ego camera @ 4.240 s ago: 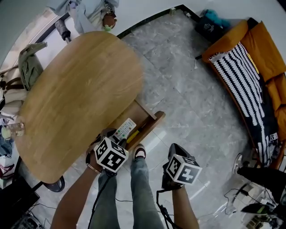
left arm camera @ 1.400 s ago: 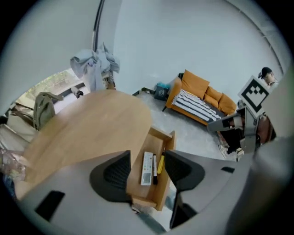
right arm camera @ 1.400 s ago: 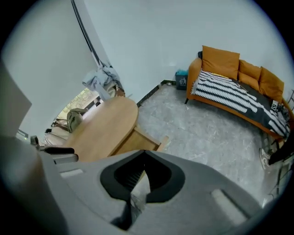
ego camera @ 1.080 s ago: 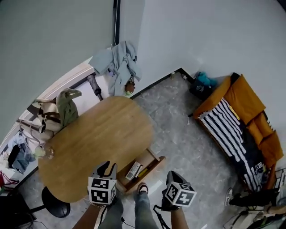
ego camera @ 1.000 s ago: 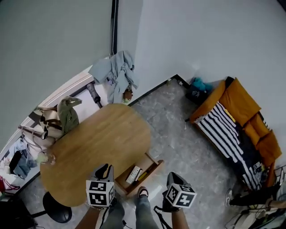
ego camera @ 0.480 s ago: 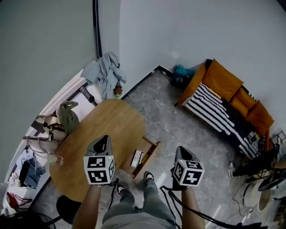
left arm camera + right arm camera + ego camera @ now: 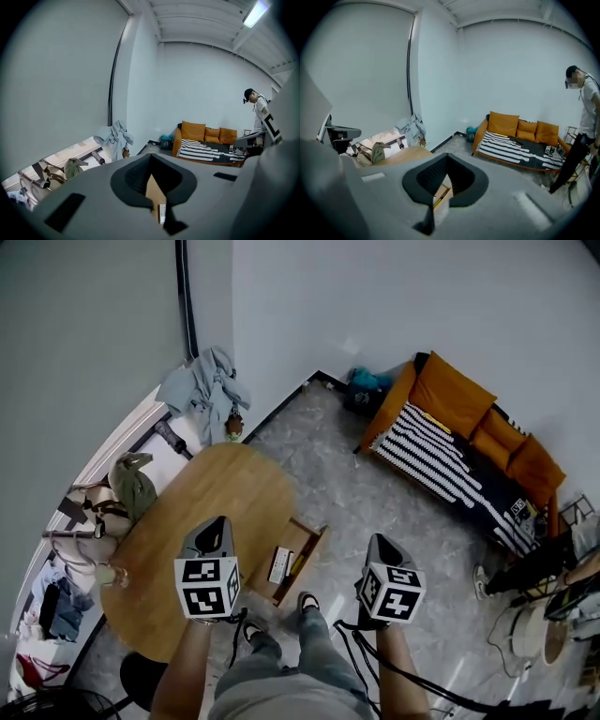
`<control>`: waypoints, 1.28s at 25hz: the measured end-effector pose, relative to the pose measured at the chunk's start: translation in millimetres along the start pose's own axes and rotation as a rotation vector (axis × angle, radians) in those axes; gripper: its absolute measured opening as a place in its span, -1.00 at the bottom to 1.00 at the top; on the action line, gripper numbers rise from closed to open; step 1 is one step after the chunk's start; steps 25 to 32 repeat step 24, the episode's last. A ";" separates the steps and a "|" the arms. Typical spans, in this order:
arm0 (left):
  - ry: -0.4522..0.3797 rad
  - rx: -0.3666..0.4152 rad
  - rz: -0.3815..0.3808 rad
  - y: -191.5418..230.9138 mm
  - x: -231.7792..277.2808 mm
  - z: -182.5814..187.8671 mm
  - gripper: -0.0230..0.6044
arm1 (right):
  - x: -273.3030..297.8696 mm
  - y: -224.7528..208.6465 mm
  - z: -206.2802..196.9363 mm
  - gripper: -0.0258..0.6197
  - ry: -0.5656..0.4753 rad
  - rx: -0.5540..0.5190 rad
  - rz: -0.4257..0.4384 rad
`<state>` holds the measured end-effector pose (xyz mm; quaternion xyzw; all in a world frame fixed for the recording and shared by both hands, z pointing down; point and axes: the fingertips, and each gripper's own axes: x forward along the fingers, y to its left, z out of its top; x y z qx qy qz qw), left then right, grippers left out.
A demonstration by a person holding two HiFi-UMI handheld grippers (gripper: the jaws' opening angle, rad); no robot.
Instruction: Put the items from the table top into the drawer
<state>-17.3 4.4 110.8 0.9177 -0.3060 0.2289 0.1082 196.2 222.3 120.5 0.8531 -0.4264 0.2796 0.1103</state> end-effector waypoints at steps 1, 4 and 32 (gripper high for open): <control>-0.002 -0.002 -0.004 -2.6 1.5 1.9 -0.91 | -0.9 -4.0 2.2 -0.91 -0.006 0.004 -0.010; -0.007 0.001 -0.012 -10.8 5.8 7.0 -0.91 | -1.9 -12.9 5.6 -0.91 -0.007 0.017 -0.021; 0.014 0.019 0.000 -22.1 25.4 16.8 -0.91 | 8.2 -33.5 20.5 -0.91 -0.016 0.008 -0.035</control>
